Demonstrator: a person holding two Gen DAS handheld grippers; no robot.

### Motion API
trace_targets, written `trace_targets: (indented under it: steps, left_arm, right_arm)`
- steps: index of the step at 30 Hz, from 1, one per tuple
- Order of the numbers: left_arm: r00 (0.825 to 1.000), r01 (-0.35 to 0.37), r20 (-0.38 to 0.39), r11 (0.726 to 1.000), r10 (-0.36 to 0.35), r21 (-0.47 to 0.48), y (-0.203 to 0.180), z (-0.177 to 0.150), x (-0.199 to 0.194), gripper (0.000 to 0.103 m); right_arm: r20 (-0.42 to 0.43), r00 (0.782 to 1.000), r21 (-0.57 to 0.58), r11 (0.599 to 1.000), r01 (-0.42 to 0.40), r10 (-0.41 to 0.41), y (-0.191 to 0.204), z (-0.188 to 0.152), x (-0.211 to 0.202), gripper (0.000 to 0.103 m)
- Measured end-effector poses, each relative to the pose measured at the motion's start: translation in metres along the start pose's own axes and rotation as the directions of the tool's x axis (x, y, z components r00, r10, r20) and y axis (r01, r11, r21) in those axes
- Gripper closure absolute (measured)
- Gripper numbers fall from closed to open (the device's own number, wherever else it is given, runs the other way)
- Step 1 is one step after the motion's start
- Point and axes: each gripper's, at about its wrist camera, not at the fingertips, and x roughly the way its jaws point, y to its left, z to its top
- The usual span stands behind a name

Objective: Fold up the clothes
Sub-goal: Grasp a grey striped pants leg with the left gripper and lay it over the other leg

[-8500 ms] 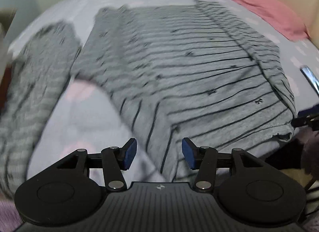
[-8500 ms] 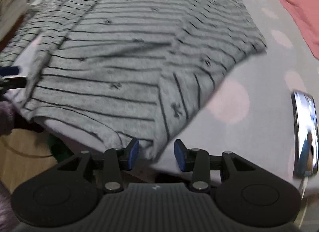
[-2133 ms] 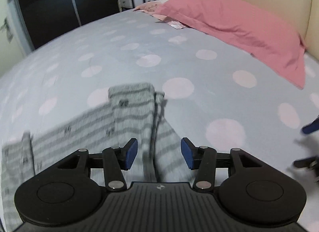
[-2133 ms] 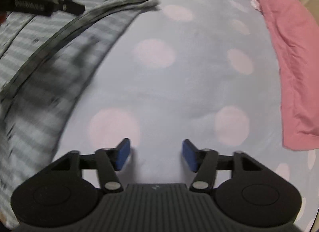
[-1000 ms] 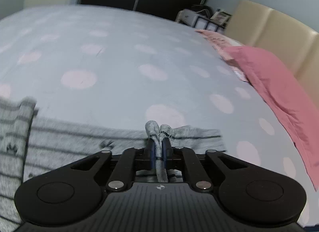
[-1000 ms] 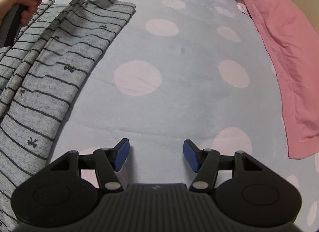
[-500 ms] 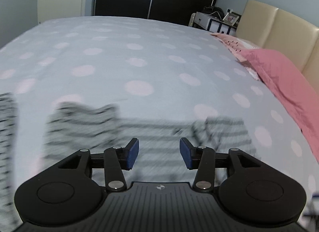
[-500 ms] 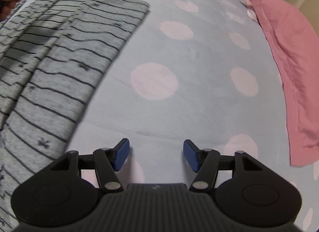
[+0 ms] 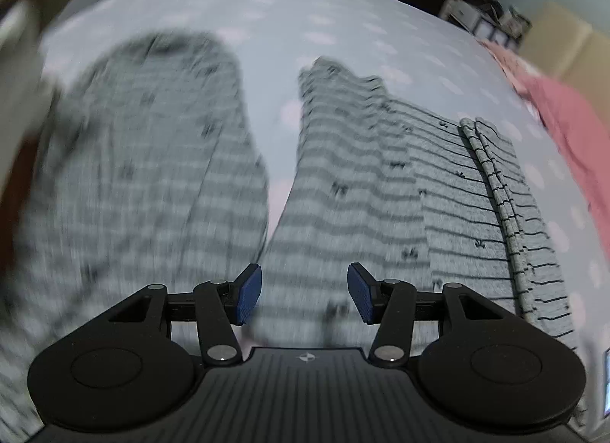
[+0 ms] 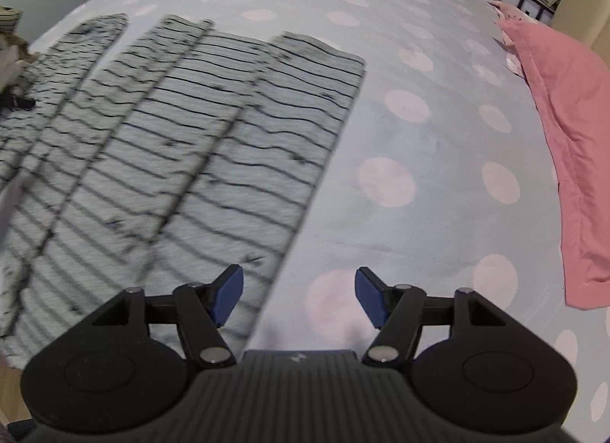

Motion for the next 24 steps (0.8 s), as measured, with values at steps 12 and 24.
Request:
trace_targets:
  steps: [12,24]
  left_arm:
    - [0.999,-0.023,-0.040,0.981,0.016,-0.194,0.037,-0.031,0.045,0.056]
    - [0.998,0.011,0.055,0.997,-0.007,-0.076,0.012,-0.017,0.030,0.090]
  right_arm:
    - [0.053,0.997,0.090,0.994,-0.058,0.054,0.055,-0.012,-0.017,0.034]
    - [0.081,0.996,0.010,0.999,-0.045,0.044,0.066,0.013,-0.020,0.034]
